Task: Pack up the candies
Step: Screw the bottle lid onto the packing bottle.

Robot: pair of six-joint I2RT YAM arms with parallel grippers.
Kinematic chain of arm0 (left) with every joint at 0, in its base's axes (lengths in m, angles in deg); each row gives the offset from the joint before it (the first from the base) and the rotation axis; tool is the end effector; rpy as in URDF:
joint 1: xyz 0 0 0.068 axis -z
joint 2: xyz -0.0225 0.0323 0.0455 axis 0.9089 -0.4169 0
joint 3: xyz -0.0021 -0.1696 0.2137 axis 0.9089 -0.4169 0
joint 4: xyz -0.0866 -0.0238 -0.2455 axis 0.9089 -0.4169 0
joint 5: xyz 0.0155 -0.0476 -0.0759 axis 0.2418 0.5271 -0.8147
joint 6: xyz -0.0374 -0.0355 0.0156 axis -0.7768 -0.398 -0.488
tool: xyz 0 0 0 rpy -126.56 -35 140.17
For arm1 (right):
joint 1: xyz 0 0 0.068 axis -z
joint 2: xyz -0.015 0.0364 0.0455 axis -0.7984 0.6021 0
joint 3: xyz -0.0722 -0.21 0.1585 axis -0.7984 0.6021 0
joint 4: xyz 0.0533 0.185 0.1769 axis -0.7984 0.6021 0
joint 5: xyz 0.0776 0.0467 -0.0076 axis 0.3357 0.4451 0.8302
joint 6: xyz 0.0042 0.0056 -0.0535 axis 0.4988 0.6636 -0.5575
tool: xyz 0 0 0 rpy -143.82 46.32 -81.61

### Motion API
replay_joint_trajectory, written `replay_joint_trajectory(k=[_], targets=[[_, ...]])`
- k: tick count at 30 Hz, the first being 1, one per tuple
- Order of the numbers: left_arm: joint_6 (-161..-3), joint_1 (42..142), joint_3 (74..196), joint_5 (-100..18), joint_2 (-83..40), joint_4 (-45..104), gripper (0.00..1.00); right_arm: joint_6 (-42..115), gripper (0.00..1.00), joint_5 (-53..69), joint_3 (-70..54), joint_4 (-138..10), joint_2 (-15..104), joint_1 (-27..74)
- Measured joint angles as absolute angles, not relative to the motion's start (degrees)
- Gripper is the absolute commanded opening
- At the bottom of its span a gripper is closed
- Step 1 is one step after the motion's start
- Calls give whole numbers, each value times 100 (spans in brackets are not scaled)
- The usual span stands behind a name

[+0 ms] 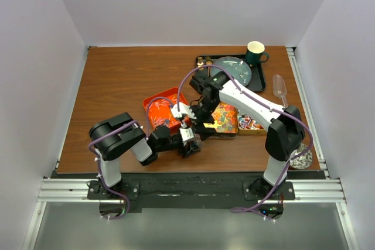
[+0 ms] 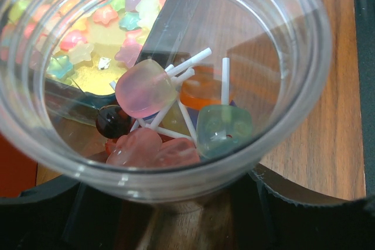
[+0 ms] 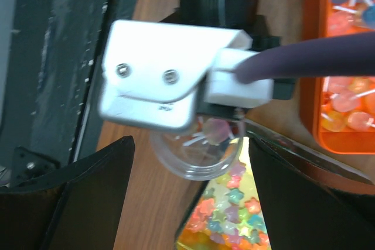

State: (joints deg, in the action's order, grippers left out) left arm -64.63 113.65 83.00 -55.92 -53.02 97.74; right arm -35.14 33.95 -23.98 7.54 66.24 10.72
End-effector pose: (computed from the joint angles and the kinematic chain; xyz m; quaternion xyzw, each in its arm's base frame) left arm 0.1706 -0.2126 0.0935 0.4618 0.6480 -0.3642 0.4840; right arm 0.2407 0.2458 0.2777 -0.7764 0.5559 0.2764 0.1083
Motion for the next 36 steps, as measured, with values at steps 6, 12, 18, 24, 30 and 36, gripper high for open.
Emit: replay_joint_trajectory(k=[6,12,18,24,30,36], targets=[[-6463,11365,8302,-5592,-5302,9774,0,-3717,82,3401,-2411,933,6622,1072],[-6463,11365,8302,-5594,-5302,9774,0,-3719,81,3390,-2195,791,6484,1076],[-6456,11387,8313,-5683,-5317,9772,0,-3647,81,3253,-1638,417,6027,1094],[-6458,11391,8315,-5771,-5334,9785,0,-3387,81,2942,-1100,262,5562,1111],[-6482,11367,8346,-5651,-5337,9767,0,-3088,80,2898,-781,671,5446,1098],[-6482,11365,8350,-5648,-5345,9772,0,-2834,80,2857,-785,631,5276,1278]])
